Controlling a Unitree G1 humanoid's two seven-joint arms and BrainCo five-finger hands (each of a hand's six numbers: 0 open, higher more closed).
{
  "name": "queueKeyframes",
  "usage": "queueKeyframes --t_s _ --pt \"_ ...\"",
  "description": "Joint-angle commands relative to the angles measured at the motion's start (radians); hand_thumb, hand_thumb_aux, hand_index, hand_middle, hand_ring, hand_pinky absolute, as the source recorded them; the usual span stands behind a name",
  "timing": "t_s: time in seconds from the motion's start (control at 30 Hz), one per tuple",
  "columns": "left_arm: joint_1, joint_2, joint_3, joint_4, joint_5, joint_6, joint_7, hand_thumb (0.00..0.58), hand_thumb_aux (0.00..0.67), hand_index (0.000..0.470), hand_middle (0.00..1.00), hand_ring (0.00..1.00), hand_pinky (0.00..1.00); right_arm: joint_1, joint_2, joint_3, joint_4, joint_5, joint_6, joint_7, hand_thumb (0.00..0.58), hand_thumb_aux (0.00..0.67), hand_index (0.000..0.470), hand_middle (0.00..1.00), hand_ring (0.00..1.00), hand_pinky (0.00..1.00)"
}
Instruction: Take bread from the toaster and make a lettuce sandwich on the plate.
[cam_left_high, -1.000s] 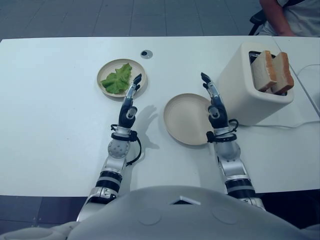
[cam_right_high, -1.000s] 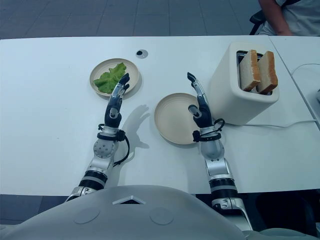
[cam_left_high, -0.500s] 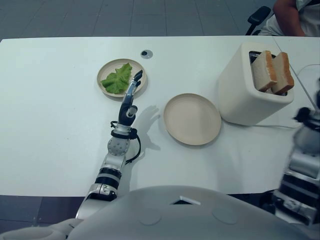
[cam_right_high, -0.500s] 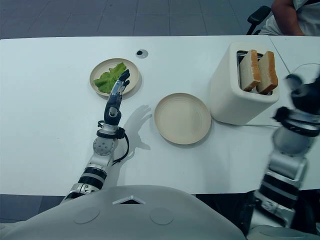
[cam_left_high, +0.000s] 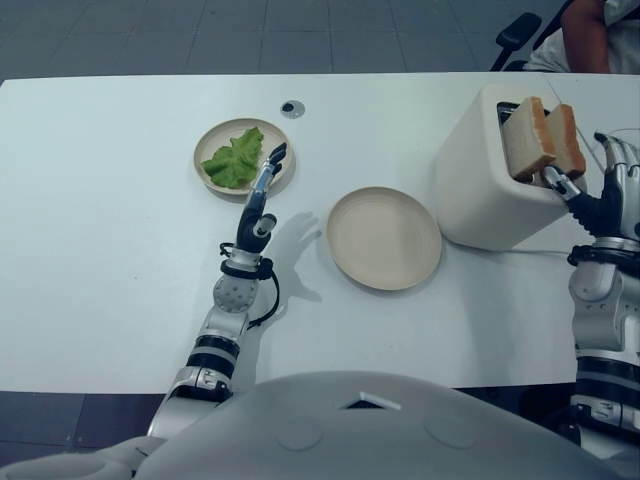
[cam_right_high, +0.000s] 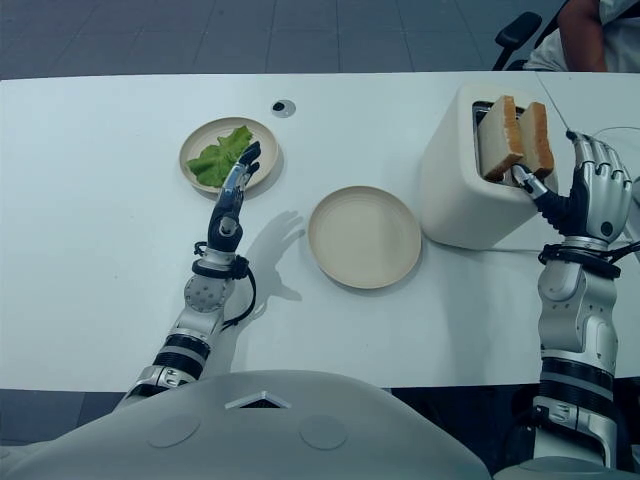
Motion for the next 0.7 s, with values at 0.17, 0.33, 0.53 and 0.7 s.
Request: queueKeyframes --t_s 0.17,0.33,0.53,0.7 --pt "0.017 0.009 0.002 0.003 0.016 -0.012 0.012 0.0 0.0 0.0 0.0 0.0 0.0 0.029 0.042 -0.043 -0.212 0.067 -0.079 -0.144 0.58 0.67 0.47 1.0 1.0 1.0" --pt "0.023 0.014 0.014 0.011 0.024 -0.023 0.034 0.0 0.0 0.0 0.0 0.0 0.0 0.026 0.108 -0.076 -0.398 0.105 -0.219 -0.28 0.58 0.67 0.47 1.0 1.0 1.0" --pt "0.012 0.021 0.044 0.008 0.023 -0.02 0.066 0.0 0.0 0.0 0.0 0.0 0.0 -0.007 0.09 0.259 -0.292 0.405 -0.387 0.062 0.58 0.67 0.47 1.0 1.0 1.0" --pt "-0.007 0.039 0.073 0.01 0.037 -0.011 0.09 0.0 0.0 0.0 0.0 0.0 0.0 -0.103 0.103 0.394 0.149 0.4 -0.424 0.204 0.58 0.67 0.47 1.0 1.0 1.0"
